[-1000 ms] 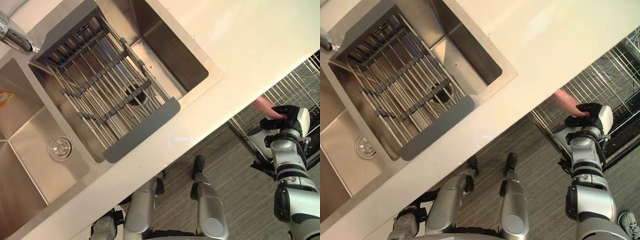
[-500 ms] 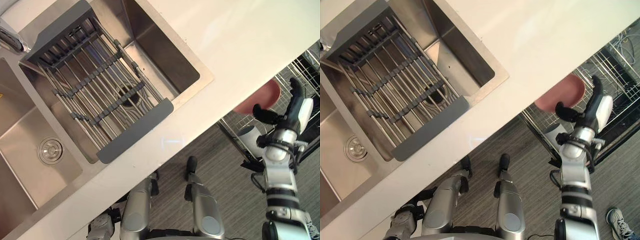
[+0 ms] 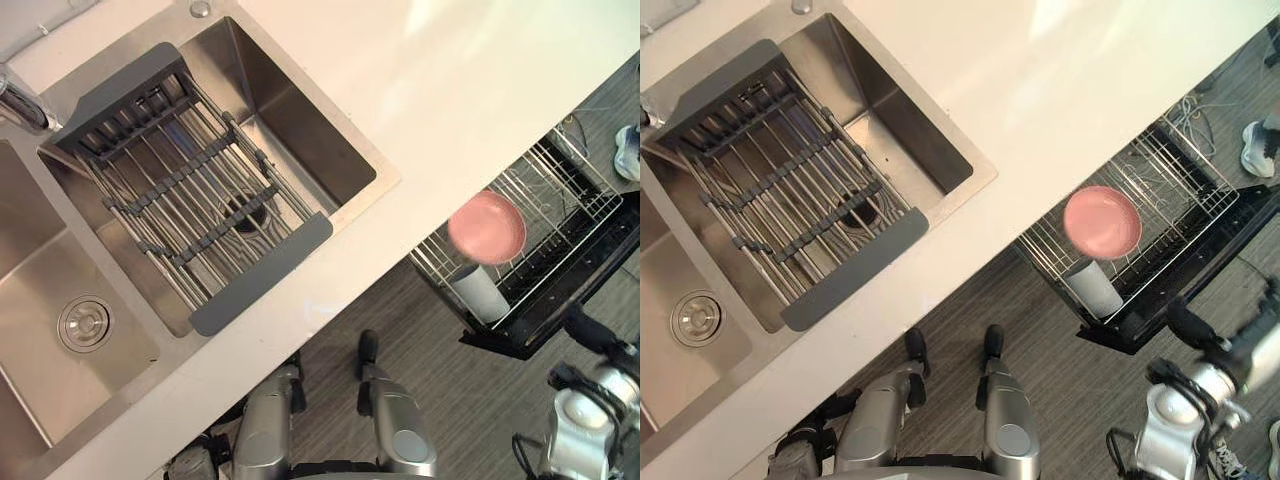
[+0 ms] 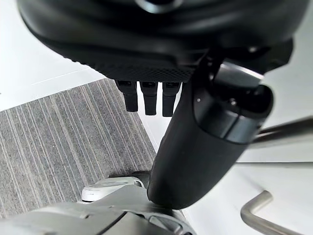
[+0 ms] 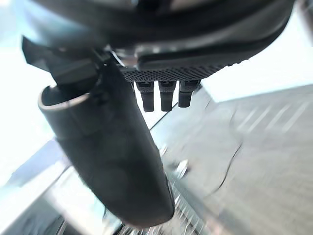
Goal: Walk over to the sink, pick up the cup, carry it to the dishwasher, place the cup inside the dishwasher, then close the dishwasher door
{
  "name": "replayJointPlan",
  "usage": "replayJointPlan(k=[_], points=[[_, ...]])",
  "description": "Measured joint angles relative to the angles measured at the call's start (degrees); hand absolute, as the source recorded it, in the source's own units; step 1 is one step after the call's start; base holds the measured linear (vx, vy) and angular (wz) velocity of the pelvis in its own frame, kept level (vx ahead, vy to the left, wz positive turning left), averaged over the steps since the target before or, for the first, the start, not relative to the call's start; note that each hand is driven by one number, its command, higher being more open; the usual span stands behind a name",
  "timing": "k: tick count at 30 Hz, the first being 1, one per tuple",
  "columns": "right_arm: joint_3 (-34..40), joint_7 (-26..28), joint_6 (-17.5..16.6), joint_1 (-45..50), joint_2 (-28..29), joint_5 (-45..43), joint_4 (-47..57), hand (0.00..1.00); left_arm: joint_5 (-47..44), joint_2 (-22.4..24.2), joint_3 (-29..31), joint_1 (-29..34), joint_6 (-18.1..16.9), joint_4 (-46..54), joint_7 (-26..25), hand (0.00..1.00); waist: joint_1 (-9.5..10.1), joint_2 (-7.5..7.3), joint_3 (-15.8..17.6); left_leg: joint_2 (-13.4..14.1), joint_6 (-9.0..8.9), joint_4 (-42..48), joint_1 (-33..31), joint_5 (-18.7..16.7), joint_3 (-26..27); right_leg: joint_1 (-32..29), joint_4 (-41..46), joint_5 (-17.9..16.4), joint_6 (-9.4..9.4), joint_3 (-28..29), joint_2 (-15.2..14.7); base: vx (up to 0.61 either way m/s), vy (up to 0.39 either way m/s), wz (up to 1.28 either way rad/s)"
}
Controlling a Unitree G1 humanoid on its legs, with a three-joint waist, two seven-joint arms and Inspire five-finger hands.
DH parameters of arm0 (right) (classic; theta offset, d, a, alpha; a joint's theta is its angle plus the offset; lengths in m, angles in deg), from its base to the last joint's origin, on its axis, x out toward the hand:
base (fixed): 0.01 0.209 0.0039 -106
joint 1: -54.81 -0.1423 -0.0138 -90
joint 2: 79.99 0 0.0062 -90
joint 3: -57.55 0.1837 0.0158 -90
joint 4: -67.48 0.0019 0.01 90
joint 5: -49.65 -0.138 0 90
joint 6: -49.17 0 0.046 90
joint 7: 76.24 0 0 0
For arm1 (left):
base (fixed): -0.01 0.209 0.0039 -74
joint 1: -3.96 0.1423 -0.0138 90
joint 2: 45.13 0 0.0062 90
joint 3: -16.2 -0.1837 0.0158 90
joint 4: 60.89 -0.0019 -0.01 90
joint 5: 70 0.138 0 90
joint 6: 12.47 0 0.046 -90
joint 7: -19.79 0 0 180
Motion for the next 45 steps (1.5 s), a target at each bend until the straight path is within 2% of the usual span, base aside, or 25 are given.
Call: replayJointPlan(k=[4, 9, 13, 14, 17, 19, 20, 22, 27, 31, 34, 36, 38, 39, 41, 45], points=[[0.32, -0.38, -0.62, 2.65, 1.63, -7.88, -2.74, 0.90, -0.01, 0.40, 0.19, 1.18, 0.28, -0.08, -0.22, 0.90, 0.34, -0.03, -1.29, 0.93, 0.26, 2.18, 0.34, -2.28, 0.51, 0.75, 1.65, -1.46, -0.12, -0.14, 0.14, 0.02, 0.002, -0.04], [-0.03, 4.67, -1.45, -0.01, 1.24, -22.65, -12.95, 0.90, -0.05, 1.11, 1.17, 0.73, 0.46, -0.37, -0.20, 0.90, 1.98, 0.22, -2.00, 1.99, 0.09, 4.29, -0.30, -3.65, 1.72, 0.43, 2.76, -2.40, -0.35, -0.11, 0.35, 0.00, 0.000, -0.01], [-2.32, 8.78, -2.71, -3.26, -0.24, -30.79, -16.21, 0.90, -0.05, 1.03, 1.03, -0.08, 0.42, -0.32, -0.01, 0.90, 3.07, 0.25, -2.01, 1.97, -0.05, 4.28, -1.10, -3.55, 1.94, -0.65, 3.10, -2.39, -0.34, 0.23, 0.35, 0.00, 0.006, -0.02], [-3.61, 10.07, -2.99, -5.05, -1.67, -32.88, -17.74, 0.90, -0.06, 0.90, 0.96, -0.26, 0.42, -0.33, 0.13, 0.90, 3.32, 0.26, -2.00, 1.89, -0.51, 4.25, -1.46, -3.23, 1.76, -0.99, 3.12, -2.39, -0.34, 0.34, 0.32, 0.02, 0.015, 0.05], [-6.79, 11.24, -4.46, -10.77, -5.64, -38.79, -23.13, 0.90, -0.13, 0.00, -0.08, -1.00, 0.39, -0.33, 0.37, 0.90, 3.59, 0.52, -1.87, 1.52, -0.13, 3.84, -2.29, -2.06, 0.55, -1.78, 3.16, -2.30, -0.27, -0.35, 0.07, 0.02, 0.009, 0.13], [-8.41, 12.49, -6.88, -11.87, -8.39, -42.59, -26.07, 0.90, -0.24, -0.61, -1.33, -1.34, -0.25, -0.30, 1.00, 0.90, 3.74, 0.68, -1.78, 0.56, -0.06, 1.86, -2.46, -0.39, -0.29, -2.63, 3.15, -2.24, -0.17, -0.95, -0.39, 0.01, 0.006, 0.19], [-8.68, 12.57, -7.01, -11.92, -8.75, -42.86, -26.22, 0.90, -0.24, -0.62, -1.39, -1.40, -0.31, -0.30, 1.08, 0.90, 3.74, 0.76, -1.73, 0.46, -0.05, 1.70, -2.49, -0.26, -0.39, -2.67, 3.15, -2.23, -0.16, -1.03, -0.45, 0.00, 0.017, 0.23], [-11.33, 13.87, -10.09, -14.05, -11.73, -48.78, -28.68, 0.90, -0.20, -0.88, -2.13, -1.97, -0.79, -0.30, 1.68, 0.90, 3.28, 1.58, -1.25, -0.69, 0.21, -0.10, -2.70, 1.37, -1.60, -3.11, 3.09, -1.92, 0.09, -1.97, -0.93, -0.02, 0.027, 0.22], [-14.63, 15.93, -14.15, -21.52, -14.15, -58.39, -32.47, 0.90, -0.04, -0.73, -3.53, -3.63, -1.86, 0.18, 2.99, 0.90, 3.01, 3.37, -0.25, -1.70, 0.21, -1.74, -3.60, 3.11, -4.50, -3.17, 1.94, -0.64, -0.36, -3.56, -1.21, -0.09, 0.039, 0.18], [-17.99, 16.70, -15.10, -28.52, -15.83, -62.53, -32.81, 0.90, 0.12, 0.14, -4.07, -4.79, -2.31, 0.98, 3.76, 0.90, 3.25, 5.11, 0.69, -2.95, -0.20, -3.69, -4.31, 4.37, -8.78, -3.34, 0.34, 0.03, -0.50, -3.93, -1.39, -0.13, 0.057, 0.11], [-21.26, 19.18, -15.38, -34.14, -16.16, -64.99, -32.67, 0.90, 1.86, 0.36, -4.17, -5.84, -2.49, 1.77, 3.93, 0.90, 3.44, 6.73, 1.18, -3.32, -0.80, -6.57, -4.44, 6.43, -11.79, -3.52, -0.87, 0.49, -0.70, -5.36, -0.92, -0.08, -0.016, 0.22], [-23.47, 21.00, -15.96, -36.84, -16.23, -67.44, -32.13, 0.90, 2.27, 0.46, -4.75, -6.46, -2.58, 2.39, 4.06, 0.90, 4.41, 8.11, 1.14, -2.90, -1.03, -8.93, -4.27, 8.58, -13.53, -3.55, -1.15, 1.05, -1.26, -6.96, -0.28, -0.03, -0.075, 0.35], [-24.67, 22.21, -16.16, -38.08, -15.78, -69.25, -32.08, 0.90, 2.89, 0.45, -4.97, -6.71, -2.59, 2.59, 4.09, 0.90, 4.99, 8.66, 1.23, -2.38, -1.35, -9.94, -4.23, 9.66, -14.56, -3.55, -1.12, 1.17, -1.50, -7.98, 0.26, 0.01, -0.090, 0.26], [-26.19, 25.00, -16.46, -37.81, -14.19, -69.62, -32.06, 0.90, 3.25, 0.36, -5.04, -6.65, -2.53, 2.57, 4.10, 0.90, 4.99, 8.76, 1.23, -1.83, -1.63, -10.61, -4.15, 11.09, -15.27, -3.59, -0.98, 1.26, -1.62, -8.73, 0.83, 0.04, -0.106, 0.20], [-26.25, 24.96, -17.08, -37.80, -13.15, -70.70, -32.14, 0.90, 3.73, 0.64, -5.30, -6.70, -2.45, 2.63, 4.32, 0.90, 4.92, 8.80, 1.25, -1.58, -1.69, -11.17, -3.81, 11.44, -15.58, -3.62, -0.58, 1.43, -2.08, -9.01, 1.08, 0.05, -0.097, 0.07], [-28.66, 25.03, -15.92, -38.13, -15.16, -69.16, -34.22, 0.90, 4.99, 0.73, -5.64, -7.31, -2.58, 3.92, 4.94, 0.90, 4.92, 8.80, 1.25, -0.91, -2.01, -11.23, -3.32, 11.48, -15.77, -3.59, 0.36, 0.83, -2.77, -9.14, 1.65, 0.01, -0.067, 0.00]])
